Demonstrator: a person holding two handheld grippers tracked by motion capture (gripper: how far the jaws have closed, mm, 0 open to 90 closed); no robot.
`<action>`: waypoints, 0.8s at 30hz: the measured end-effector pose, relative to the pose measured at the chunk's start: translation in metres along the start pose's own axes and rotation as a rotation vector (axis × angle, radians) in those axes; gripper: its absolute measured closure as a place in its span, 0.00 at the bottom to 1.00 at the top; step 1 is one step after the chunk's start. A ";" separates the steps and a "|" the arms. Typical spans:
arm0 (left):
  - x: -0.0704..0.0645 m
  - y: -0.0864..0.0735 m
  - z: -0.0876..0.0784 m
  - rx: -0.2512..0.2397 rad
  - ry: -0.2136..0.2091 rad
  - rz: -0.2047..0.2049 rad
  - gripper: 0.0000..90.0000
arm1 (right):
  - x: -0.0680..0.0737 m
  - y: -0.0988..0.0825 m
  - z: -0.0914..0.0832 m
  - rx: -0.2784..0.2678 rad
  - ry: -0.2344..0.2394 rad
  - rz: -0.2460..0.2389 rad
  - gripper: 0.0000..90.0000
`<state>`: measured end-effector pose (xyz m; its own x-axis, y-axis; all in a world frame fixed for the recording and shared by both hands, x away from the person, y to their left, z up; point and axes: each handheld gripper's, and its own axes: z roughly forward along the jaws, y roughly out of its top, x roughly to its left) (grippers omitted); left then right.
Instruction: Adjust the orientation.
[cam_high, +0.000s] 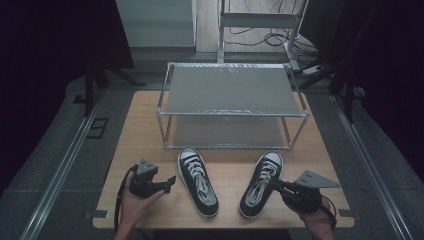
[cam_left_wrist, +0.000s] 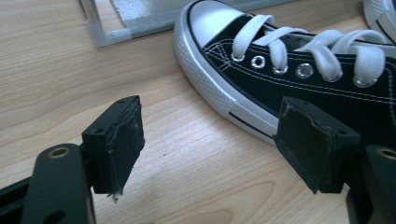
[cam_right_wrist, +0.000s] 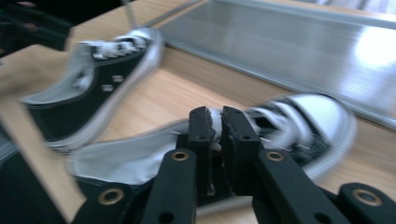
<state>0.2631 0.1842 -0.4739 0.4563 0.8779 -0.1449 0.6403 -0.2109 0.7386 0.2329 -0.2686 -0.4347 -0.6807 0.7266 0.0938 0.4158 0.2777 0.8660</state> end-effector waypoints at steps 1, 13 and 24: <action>-0.002 0.001 0.000 0.001 -0.002 0.005 0.26 | 0.005 0.001 0.002 0.004 0.016 -0.009 0.95; -0.007 0.002 0.000 0.012 -0.016 0.025 0.26 | 0.046 0.010 0.033 0.039 0.151 -0.061 0.99; -0.011 0.002 0.001 0.029 -0.029 0.037 0.26 | 0.070 0.006 0.062 0.095 0.205 -0.073 0.99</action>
<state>0.2605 0.1738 -0.4717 0.4972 0.8567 -0.1373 0.6402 -0.2554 0.7245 0.2249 -0.1769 -0.4529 -0.8152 0.5624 0.1387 0.4093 0.3898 0.8249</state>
